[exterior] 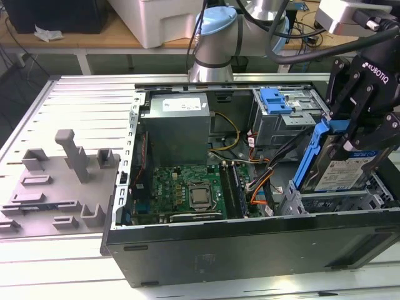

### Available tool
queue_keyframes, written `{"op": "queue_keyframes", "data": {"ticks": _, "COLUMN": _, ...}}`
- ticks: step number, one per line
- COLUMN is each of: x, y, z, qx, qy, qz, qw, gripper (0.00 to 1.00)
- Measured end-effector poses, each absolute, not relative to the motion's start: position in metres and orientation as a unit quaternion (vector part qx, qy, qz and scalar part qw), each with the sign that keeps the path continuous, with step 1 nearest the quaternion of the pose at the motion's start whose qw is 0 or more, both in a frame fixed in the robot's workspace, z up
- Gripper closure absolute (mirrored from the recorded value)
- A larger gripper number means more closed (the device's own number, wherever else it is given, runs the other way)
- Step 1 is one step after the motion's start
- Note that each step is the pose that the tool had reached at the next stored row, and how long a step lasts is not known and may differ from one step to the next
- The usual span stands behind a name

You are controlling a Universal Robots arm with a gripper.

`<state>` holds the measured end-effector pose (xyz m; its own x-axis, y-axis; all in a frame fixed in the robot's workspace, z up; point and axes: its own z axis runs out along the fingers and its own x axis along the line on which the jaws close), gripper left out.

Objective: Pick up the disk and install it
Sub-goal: 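Insert the disk into the insertion slot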

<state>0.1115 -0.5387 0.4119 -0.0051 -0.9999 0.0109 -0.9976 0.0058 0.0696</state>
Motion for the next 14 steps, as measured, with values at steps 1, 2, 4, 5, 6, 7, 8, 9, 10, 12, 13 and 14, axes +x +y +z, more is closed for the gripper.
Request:
{"op": "queue_keyframes", "data": {"ticks": 1, "x": 0.1115, "y": -0.5387, "z": 0.4119, "qx": 0.705, "qy": -0.709, "qz": -0.021, "qw": 0.028, "gripper": 0.63}}
{"op": "queue_keyframes", "data": {"ticks": 2, "x": 0.1115, "y": -0.5387, "z": 0.4118, "qx": 0.705, "qy": -0.709, "qz": -0.021, "qw": 0.028, "gripper": 0.63}}
{"op": "queue_keyframes", "data": {"ticks": 4, "x": 0.1115, "y": -0.5387, "z": 0.4118, "qx": 0.705, "qy": -0.709, "qz": -0.021, "qw": 0.028, "gripper": 0.63}}
{"op": "queue_keyframes", "data": {"ticks": 5, "x": 0.1115, "y": -0.5387, "z": 0.4118, "qx": 0.705, "qy": -0.709, "qz": -0.021, "qw": 0.028, "gripper": 0.63}}
{"op": "queue_keyframes", "data": {"ticks": 6, "x": 0.1115, "y": -0.5386, "z": 0.4112, "qx": 0.705, "qy": -0.709, "qz": -0.021, "qw": 0.028, "gripper": 0.63}}
{"op": "queue_keyframes", "data": {"ticks": 7, "x": 0.1115, "y": -0.5387, "z": 0.4108, "qx": 0.705, "qy": -0.709, "qz": -0.021, "qw": 0.028, "gripper": 0.63}}
{"op": "queue_keyframes", "data": {"ticks": 8, "x": 0.1115, "y": -0.5387, "z": 0.4104, "qx": 0.705, "qy": -0.709, "qz": -0.021, "qw": 0.028, "gripper": 0.63}}
{"op": "queue_keyframes", "data": {"ticks": 9, "x": 0.1115, "y": -0.5387, "z": 0.4097, "qx": 0.705, "qy": -0.709, "qz": -0.021, "qw": 0.028, "gripper": 0.63}}
{"op": "queue_keyframes", "data": {"ticks": 10, "x": 0.1115, "y": -0.5387, "z": 0.4091, "qx": 0.705, "qy": -0.709, "qz": -0.021, "qw": 0.029, "gripper": 0.63}}
{"op": "queue_keyframes", "data": {"ticks": 12, "x": 0.1115, "y": -0.5387, "z": 0.4083, "qx": 0.705, "qy": -0.709, "qz": -0.021, "qw": 0.029, "gripper": 0.63}}
{"op": "queue_keyframes", "data": {"ticks": 13, "x": 0.1116, "y": -0.5387, "z": 0.4076, "qx": 0.705, "qy": -0.709, "qz": -0.021, "qw": 0.029, "gripper": 0.63}}
{"op": "queue_keyframes", "data": {"ticks": 14, "x": 0.1116, "y": -0.5387, "z": 0.4072, "qx": 0.705, "qy": -0.709, "qz": -0.022, "qw": 0.029, "gripper": 0.63}}
